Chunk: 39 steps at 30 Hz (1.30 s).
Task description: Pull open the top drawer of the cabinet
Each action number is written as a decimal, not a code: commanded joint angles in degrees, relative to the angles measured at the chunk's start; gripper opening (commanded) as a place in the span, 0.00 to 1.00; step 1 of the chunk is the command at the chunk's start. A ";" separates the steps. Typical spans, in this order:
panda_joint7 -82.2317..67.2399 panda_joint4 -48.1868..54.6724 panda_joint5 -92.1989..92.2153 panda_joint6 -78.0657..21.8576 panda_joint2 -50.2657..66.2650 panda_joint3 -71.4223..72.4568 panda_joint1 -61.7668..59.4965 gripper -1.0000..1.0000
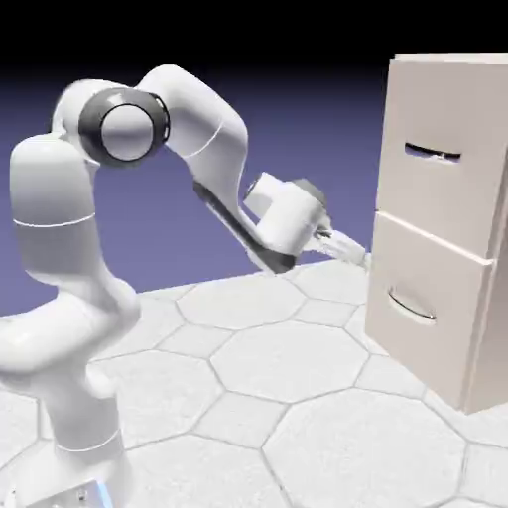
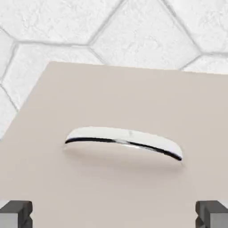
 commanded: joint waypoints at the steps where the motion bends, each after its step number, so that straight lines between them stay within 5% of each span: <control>1: -2.33 0.83 -2.50 -0.34 0.92 1.70 -1.45 0.50; 20: -44.90 15.99 -48.06 -6.55 17.65 32.71 -28.47 0.50; 31: -52.99 25.80 -46.95 -7.00 24.22 15.72 -8.26 0.50; 32: -52.99 25.80 -46.95 -7.00 24.22 15.72 -8.26 0.00; 39: -49.45 18.72 -47.38 -7.67 21.24 26.60 -20.71 0.00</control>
